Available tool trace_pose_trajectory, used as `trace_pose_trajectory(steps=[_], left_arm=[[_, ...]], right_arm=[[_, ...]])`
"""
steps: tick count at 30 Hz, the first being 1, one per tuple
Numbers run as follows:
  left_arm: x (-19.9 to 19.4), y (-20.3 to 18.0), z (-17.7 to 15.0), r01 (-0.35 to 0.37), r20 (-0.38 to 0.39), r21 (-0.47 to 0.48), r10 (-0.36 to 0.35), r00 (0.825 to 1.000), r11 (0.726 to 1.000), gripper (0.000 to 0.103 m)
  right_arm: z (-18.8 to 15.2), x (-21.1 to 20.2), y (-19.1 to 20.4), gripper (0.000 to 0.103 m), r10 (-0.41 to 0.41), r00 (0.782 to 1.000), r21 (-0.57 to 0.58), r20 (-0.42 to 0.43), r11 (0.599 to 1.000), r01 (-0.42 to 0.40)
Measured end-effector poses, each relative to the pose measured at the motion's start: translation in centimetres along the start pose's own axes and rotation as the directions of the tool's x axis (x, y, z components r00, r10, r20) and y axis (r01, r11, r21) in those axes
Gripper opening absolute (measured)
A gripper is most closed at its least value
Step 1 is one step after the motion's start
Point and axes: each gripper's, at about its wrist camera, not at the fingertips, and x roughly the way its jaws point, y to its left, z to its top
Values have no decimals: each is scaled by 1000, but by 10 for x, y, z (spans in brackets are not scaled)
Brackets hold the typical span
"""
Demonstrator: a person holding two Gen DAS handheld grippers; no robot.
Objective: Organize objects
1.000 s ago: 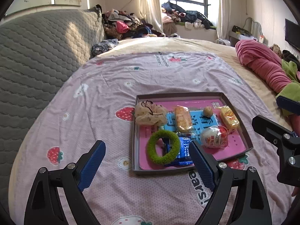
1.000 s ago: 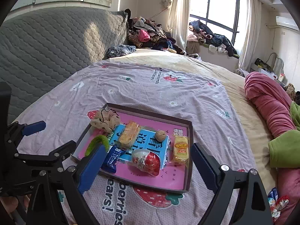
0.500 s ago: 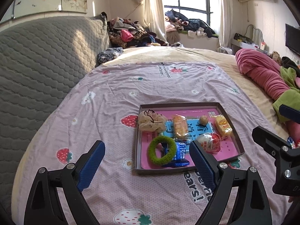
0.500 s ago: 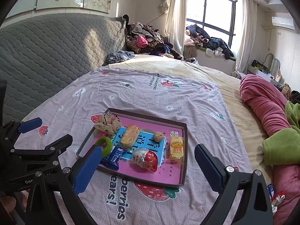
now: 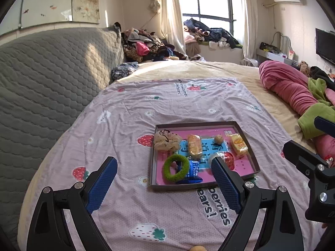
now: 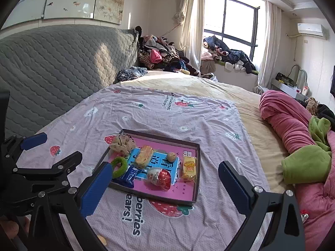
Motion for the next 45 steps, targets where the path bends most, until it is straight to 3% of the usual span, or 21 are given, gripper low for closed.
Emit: trace_pose_trajectory(steps=[16,45], left_arm=[[-47,-5,-20,-3,23,-7,3,1000,1000,92],[-75,-11,-62,16,10,-4,-16,1000,1000,92]], right_arm=[[-13,-50,-3,102,-12,999,10,31,1000,12],[-56,-85,1,102,12,999,29,30,1000,-13]])
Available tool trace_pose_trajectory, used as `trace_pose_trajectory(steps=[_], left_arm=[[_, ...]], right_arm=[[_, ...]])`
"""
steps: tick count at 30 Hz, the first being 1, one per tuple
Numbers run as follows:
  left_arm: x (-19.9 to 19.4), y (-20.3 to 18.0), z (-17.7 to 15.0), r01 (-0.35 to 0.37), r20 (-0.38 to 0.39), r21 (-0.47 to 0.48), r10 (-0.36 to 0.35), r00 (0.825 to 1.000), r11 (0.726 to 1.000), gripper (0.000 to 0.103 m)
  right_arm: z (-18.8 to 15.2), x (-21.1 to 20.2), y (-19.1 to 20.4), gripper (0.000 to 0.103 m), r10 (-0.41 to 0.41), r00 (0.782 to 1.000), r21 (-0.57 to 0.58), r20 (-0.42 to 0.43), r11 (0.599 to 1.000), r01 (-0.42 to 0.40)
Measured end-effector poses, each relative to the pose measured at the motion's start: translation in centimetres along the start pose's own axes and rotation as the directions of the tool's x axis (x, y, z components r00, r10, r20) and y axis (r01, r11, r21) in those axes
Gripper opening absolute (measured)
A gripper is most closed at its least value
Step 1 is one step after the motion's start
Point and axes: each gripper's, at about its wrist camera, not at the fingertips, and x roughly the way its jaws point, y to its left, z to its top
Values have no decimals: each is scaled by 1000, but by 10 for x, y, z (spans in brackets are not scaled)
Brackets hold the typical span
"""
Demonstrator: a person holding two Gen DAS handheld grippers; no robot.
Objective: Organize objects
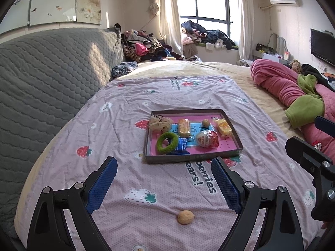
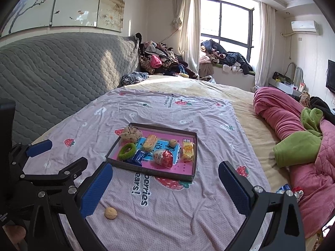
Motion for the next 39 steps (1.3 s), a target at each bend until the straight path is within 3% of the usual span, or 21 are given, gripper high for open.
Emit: trace_pose_trajectory(steps=[39], left_arm=[[35,0,-48,7,-74,-12,-8,997,1000,92]], right_arm=[[-55,29,-5,102,4,997,38,-74,999,-1]])
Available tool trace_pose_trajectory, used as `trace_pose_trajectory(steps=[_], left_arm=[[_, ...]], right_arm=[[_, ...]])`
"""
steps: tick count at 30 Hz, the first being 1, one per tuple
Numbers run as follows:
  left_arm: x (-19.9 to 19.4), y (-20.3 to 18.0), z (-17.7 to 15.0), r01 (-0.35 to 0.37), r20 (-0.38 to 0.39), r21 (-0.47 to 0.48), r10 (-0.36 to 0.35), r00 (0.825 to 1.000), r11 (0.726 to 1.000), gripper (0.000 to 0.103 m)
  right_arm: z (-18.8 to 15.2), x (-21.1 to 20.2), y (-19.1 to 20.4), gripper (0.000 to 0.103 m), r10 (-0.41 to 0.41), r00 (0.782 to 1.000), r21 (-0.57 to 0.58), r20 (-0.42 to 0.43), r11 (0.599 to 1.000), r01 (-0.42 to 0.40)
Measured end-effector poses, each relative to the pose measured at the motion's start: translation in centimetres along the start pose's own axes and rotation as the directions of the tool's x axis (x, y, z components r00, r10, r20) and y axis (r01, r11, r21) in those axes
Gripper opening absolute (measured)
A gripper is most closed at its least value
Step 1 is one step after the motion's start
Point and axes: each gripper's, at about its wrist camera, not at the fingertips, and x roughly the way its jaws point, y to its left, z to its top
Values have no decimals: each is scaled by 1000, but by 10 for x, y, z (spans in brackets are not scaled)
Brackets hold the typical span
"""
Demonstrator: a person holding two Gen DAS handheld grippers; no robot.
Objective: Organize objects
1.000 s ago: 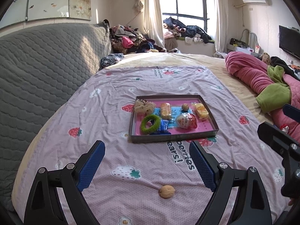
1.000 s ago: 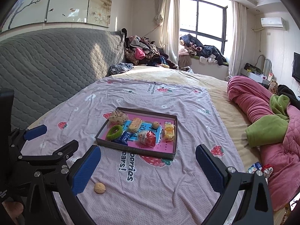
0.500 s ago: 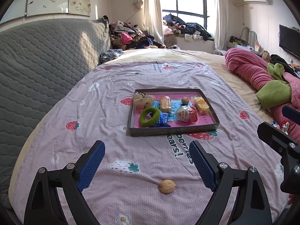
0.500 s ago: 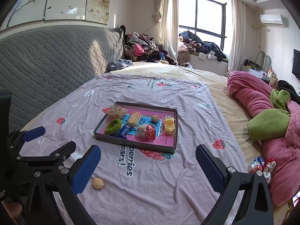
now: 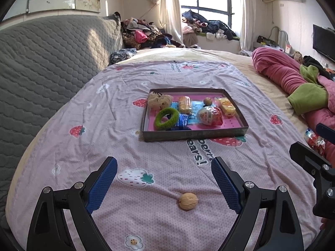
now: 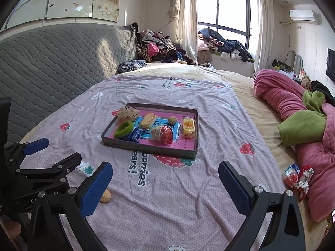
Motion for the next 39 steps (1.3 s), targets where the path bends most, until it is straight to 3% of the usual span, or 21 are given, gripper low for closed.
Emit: trace_pose_trajectory(steps=[39], left_arm=[[42,6,-48,5,-63,-10,-5,998,1000,92]], right_arm=[[-62,46,-9,102,-19,997,24,-80,999,21]])
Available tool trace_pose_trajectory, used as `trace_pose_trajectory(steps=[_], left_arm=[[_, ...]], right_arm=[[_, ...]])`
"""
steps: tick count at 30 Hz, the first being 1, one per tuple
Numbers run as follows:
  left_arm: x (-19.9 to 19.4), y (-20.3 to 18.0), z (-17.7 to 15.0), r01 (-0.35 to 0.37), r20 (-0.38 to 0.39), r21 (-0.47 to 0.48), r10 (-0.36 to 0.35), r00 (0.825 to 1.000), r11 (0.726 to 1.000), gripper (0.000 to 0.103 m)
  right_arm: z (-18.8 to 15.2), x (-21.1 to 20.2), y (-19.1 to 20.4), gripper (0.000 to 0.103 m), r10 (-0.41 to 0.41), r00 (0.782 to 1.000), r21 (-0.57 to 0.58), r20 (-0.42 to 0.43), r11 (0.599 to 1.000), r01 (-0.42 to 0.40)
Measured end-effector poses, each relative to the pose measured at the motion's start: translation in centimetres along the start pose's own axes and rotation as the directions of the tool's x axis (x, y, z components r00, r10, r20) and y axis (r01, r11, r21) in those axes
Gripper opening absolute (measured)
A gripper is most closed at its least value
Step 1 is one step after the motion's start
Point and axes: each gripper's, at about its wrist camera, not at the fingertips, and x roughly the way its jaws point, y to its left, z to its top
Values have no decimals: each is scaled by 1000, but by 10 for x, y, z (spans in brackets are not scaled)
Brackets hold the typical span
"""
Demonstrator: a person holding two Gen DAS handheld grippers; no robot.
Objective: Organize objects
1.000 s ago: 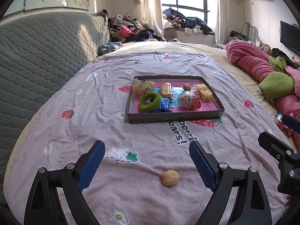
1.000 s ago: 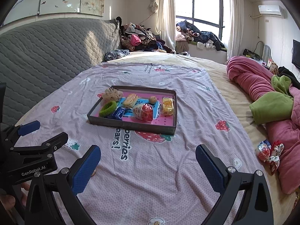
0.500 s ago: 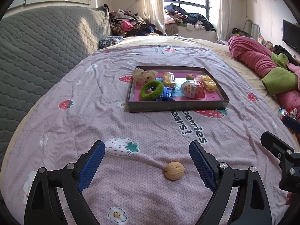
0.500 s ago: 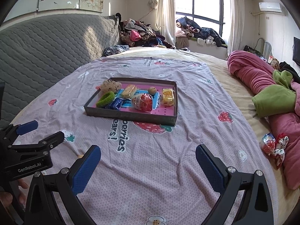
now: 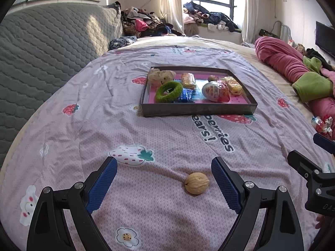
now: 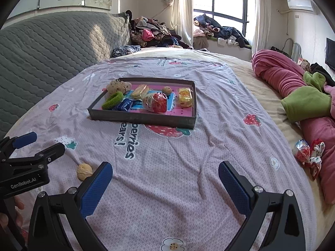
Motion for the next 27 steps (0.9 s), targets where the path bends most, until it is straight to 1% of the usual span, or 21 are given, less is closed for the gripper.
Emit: trace_pose_trajectory(steps=[5,13,16,19,21,24,27], left_arm=[[2,2,-6,3,2,1,-3,1000,1000,92],[4,2,-13,23,8,5,-23,1000,1000,92],[2,0,-15,2,19,20,-2,1000,1000,92],[5,-1,-17,13,6,28,-13,1000,1000,92],[6,-2,-18,-1,4,27,1,1000,1000,92],[8,-1,-20,2,0,21,-2,1000,1000,92],[6,2,-22,-1,18,0,1,1000,1000,92]], right_arm=[[-8,6,-2,102,-8,1000,9,-18,1000,8],[-15,11,2,102,-19,999,-10,-30,1000,18],[-18,12,2,102,-23,999,-11,-35,1000,22],[-21,14,1,102,-25,999,-10,-42,1000,25],[-23,15,1,102,-27,999,-11,-45,1000,27],[-25,16,0,102,-29,998,-9,-47,1000,29],[-27,17,-1,102,-34,998,-5,-51,999,34]])
